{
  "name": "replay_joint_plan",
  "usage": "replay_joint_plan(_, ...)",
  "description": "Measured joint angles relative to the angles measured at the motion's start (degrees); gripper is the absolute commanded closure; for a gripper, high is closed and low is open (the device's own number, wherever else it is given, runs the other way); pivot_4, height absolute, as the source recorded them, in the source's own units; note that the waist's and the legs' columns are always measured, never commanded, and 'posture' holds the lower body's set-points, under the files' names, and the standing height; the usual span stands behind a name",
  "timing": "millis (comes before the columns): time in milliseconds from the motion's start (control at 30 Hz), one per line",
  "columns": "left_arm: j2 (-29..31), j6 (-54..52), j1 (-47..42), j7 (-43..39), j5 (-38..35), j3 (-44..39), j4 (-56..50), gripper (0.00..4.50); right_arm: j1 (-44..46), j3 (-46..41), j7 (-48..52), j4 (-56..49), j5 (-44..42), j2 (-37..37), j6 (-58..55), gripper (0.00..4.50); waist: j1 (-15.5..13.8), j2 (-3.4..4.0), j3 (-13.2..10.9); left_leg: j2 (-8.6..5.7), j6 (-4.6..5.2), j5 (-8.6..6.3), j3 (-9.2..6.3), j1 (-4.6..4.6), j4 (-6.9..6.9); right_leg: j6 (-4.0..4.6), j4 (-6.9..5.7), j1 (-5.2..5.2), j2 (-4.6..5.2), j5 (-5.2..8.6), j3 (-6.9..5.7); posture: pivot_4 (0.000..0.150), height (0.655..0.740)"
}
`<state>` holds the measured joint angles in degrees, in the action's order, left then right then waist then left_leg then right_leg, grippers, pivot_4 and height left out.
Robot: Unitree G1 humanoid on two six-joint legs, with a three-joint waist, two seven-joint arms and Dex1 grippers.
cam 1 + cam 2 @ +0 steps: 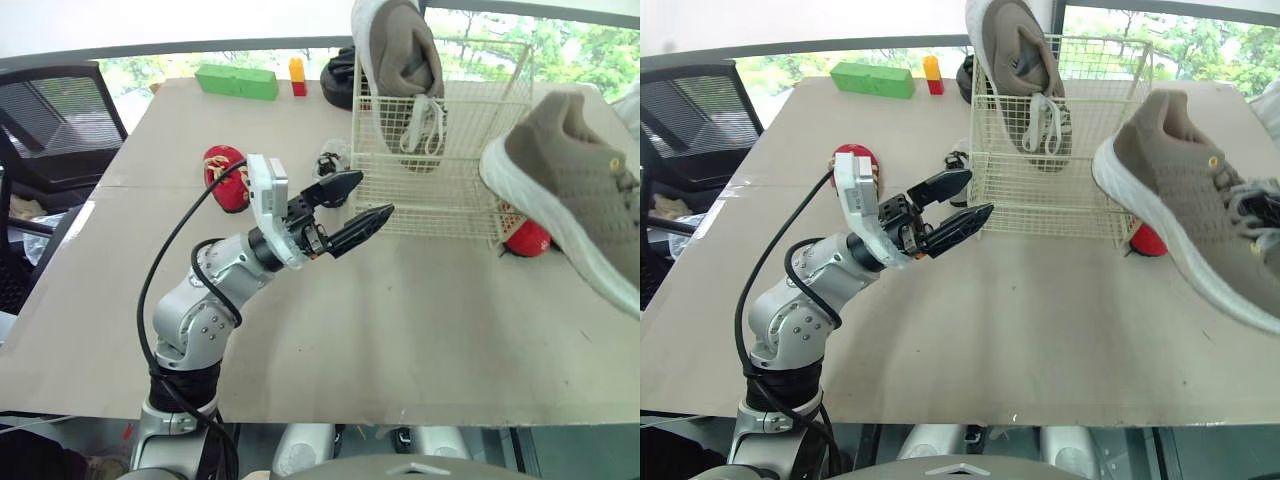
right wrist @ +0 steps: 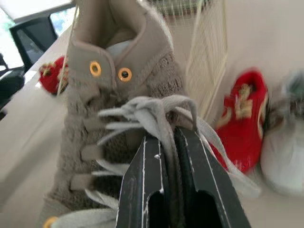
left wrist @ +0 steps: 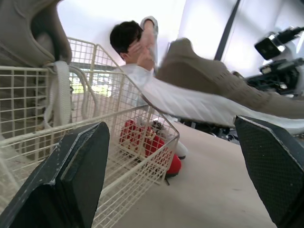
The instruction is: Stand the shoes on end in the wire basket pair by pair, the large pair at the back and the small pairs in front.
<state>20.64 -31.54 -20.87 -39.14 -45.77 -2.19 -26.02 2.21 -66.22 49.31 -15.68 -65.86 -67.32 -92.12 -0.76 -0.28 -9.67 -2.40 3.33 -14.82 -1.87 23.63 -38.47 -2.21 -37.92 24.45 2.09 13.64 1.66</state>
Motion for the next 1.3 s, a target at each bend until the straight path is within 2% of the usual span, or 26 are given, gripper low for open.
replay_joint_plan(67, 0.1, 0.0, 0.1, -0.3, 0.0, 0.1, 0.1, 0.0, -4.3, -2.1, 5.2, -1.3, 0.0, -1.4, 0.4, 4.44, 0.4, 0.01, 0.0, 0.09, 0.0, 0.0, 0.14, -0.23, 0.0, -0.02, -0.02, -0.13, -0.1, 0.0, 0.03, 0.15, 0.74)
replay_joint_plan(133, 0.8, -0.3, 0.2, -1.2, -0.3, 0.0, 0.3, 0.0, -9.9, -1.7, 11.5, -4.8, 0.5, -2.9, 2.6, 4.44, 0.7, -0.08, 0.0, 0.22, 0.01, -0.02, 0.12, -0.84, 0.08, -0.04, 0.11, -0.78, -0.19, 0.03, 0.02, 0.15, 0.74)
replay_joint_plan(233, 7.0, -2.7, 1.5, -6.3, -2.4, -0.2, 0.1, 0.0, -17.9, 5.1, 17.7, -12.7, 5.4, -3.8, 11.6, 4.44, 1.1, -0.18, 0.0, 0.45, 0.0, -0.03, 0.13, -0.98, 0.06, -0.26, 0.25, -0.92, -0.37, 0.17, -0.07, 0.15, 0.74)
replay_joint_plan(300, 11.3, -4.6, 3.1, -10.3, -3.9, -0.1, -0.2, 0.0, -18.1, 13.2, 17.8, -16.2, 9.0, -3.1, 18.7, 4.44, 1.4, -0.21, 0.0, 0.46, 0.0, -0.03, 0.21, -0.97, 0.05, -0.26, 0.24, -0.89, -0.33, 0.17, -0.07, 0.15, 0.74)
replay_joint_plan(400, 14.7, -6.2, 4.2, -13.5, -5.2, 0.0, -1.0, 0.0, -16.5, 22.7, 16.8, -16.7, 13.7, -2.3, 26.5, 4.44, 1.2, -0.2, -0.1, 0.41, -0.01, -0.03, 0.24, -0.91, 0.01, -0.12, 0.24, -0.84, -0.21, 0.08, -0.03, 0.15, 0.74)
replay_joint_plan(500, 19.5, -8.6, 6.1, -16.7, -7.0, 0.0, -4.0, 0.0, -16.4, 32.9, 18.0, -15.6, 22.3, -4.4, 37.1, 4.44, 0.9, -0.22, -0.1, 0.4, -0.04, -0.03, 0.19, -0.84, 0.04, -0.05, 0.34, -0.82, -0.15, 0.04, 0.02, 0.15, 0.74)
replay_joint_plan(667, 23.4, -9.8, 7.1, -19.4, -8.4, -0.3, -5.8, 0.0, -13.3, 43.2, 21.8, -11.5, 30.4, -7.3, 48.5, 4.44, 0.2, -0.19, -0.1, 0.41, -0.07, -0.04, 0.15, -0.84, 0.08, -0.03, 0.38, -0.81, -0.14, 0.05, 0.01, 0.15, 0.74)
replay_joint_plan(767, 23.7, -9.8, 7.2, -19.5, -8.4, -0.3, -6.5, 0.0, -12.8, 47.7, 25.1, -8.9, 33.8, -9.8, 52.4, 3.62, -0.1, -0.19, -0.1, 0.41, -0.07, -0.04, 0.13, -0.83, 0.07, 0.0, 0.4, -0.81, -0.12, 0.05, -0.01, 0.15, 0.74)
replay_joint_plan(833, 23.7, -9.6, 7.3, -19.5, -8.2, -0.1, -6.7, 0.0, -10.8, 51.5, 27.4, -6.3, 36.2, -11.4, 55.2, 2.8, -0.1, -0.19, -0.1, 0.41, -0.07, -0.04, 0.11, -0.82, 0.07, 0.01, 0.44, -0.82, -0.09, 0.05, -0.03, 0.15, 0.74)
replay_joint_plan(900, 23.5, -9.5, 7.1, -19.4, -8.0, 0.3, -6.7, 0.0, -5.5, 56.0, 27.4, -3.1, 38.8, -11.1, 57.7, 1.72, 0.0, -0.19, -0.1, 0.41, -0.08, -0.04, 0.13, -0.82, 0.07, 0.22, 0.46, -0.82, -0.02, 0.16, -0.09, 0.15, 0.74)
replay_joint_plan(933, 23.5, -9.4, 6.9, -19.3, -7.9, 0.4, -6.7, 0.0, -4.4, 57.0, 27.4, -2.5, 39.3, -11.0, 58.0, 1.32, 0.0, -0.19, -0.1, 0.42, -0.08, -0.05, 0.13, -0.82, 0.07, 0.22, 0.47, -0.82, -0.02, 0.16, -0.09, 0.15, 0.74)
replay_joint_plan(1100, 22.7, -9.3, 6.4, -19.2, -7.6, 0.7, -6.6, 0.0, 11.8, 72.6, 32.0, 3.0, 44.5, -8.7, 55.1, 1.32, 0.1, -0.2, -0.1, 0.43, -0.09, -0.05, 0.13, -0.84, 0.1, 0.24, 0.5, -0.81, 0.01, 0.15, -0.17, 0.15, 0.74)
replay_joint_plan(1133, 22.5, -9.2, 6.2, -19.2, -7.3, 1.0, -6.6, 0.0, 14.4, 76.6, 34.0, 4.6, 46.6, -7.9, 54.9, 2.02, 0.0, -0.21, -0.1, 0.43, -0.1, -0.06, 0.12, -0.82, 0.1, 0.24, 0.52, -0.81, 0.01, 0.14, -0.18, 0.15, 0.74)
replay_joint_plan(1233, 22.4, -9.2, 6.4, -19.1, -7.2, 1.0, -6.6, 0.0, 16.2, 80.2, 36.6, 5.8, 48.2, -7.6, 54.9, 2.96, -0.2, -0.2, -0.1, 0.41, -0.1, -0.06, 0.06, -0.75, 0.11, 0.2, 0.58, -0.8, 0.07, 0.12, -0.26, 0.15, 0.74)
replay_joint_plan(1300, 22.2, -9.1, 6.8, -18.5, -7.3, 0.9, -6.8, 0.0, 16.9, 80.9, 37.4, 5.8, 49.0, -7.6, 54.5, 3.86, -0.2, -0.21, -0.1, 0.41, -0.11, -0.06, 0.0, -0.72, 0.11, 0.15, 0.64, -0.81, 0.09, 0.09, -0.32, 0.15, 0.74)
